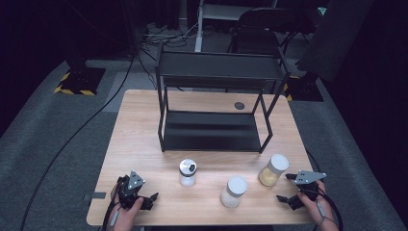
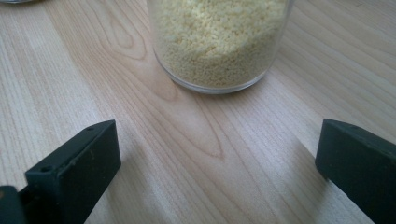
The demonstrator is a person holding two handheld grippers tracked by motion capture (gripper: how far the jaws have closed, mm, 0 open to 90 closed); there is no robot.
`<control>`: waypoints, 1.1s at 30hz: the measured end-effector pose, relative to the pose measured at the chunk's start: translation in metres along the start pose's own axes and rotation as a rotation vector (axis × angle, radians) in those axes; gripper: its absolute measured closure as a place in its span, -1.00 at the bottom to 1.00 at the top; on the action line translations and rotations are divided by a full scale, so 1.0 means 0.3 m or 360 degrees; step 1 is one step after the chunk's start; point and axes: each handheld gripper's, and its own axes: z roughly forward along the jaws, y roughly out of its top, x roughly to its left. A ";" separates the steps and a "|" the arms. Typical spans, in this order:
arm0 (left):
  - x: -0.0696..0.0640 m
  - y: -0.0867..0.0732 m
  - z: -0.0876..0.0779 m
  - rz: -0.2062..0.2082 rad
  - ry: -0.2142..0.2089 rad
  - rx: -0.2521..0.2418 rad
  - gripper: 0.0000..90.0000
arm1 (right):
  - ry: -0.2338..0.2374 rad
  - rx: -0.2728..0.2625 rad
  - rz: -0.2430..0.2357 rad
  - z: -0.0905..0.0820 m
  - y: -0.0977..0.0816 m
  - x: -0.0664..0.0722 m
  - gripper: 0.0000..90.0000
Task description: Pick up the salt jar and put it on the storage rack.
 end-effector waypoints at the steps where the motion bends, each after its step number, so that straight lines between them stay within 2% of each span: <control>1: 0.000 0.000 0.000 0.0000 0.0000 0.0000 -1.00 | 0.0000 0.0000 0.0000 0.000 0.000 0.000 -1.00; 13: 0.009 -0.002 -0.004 0.0006 -0.0017 0.0001 -0.99 | 0.0003 0.0000 -0.0001 0.002 0.001 -0.003 -1.00; 15: 0.021 -0.011 -0.006 -0.0055 -0.0052 -0.0030 -0.99 | 0.0009 0.0000 -0.0005 0.003 0.003 -0.006 -1.00; 16: 0.021 -0.011 -0.006 -0.0055 -0.0052 -0.0030 -0.97 | 0.0009 0.0000 -0.0005 0.003 0.003 -0.006 -1.00; 17: 0.040 -0.021 -0.010 -0.0107 -0.0099 -0.0072 -0.94 | 0.0018 -0.0001 -0.0016 0.004 0.003 -0.012 -1.00; 22: 0.034 -0.014 -0.026 -0.0090 -0.0081 -0.0113 -0.94 | 0.0022 0.0000 -0.0019 0.007 0.007 -0.018 -1.00; 33: 0.006 0.040 -0.084 -0.0006 -0.0124 -0.0218 -0.94 | 0.0021 0.0000 -0.0018 0.009 0.008 -0.019 -1.00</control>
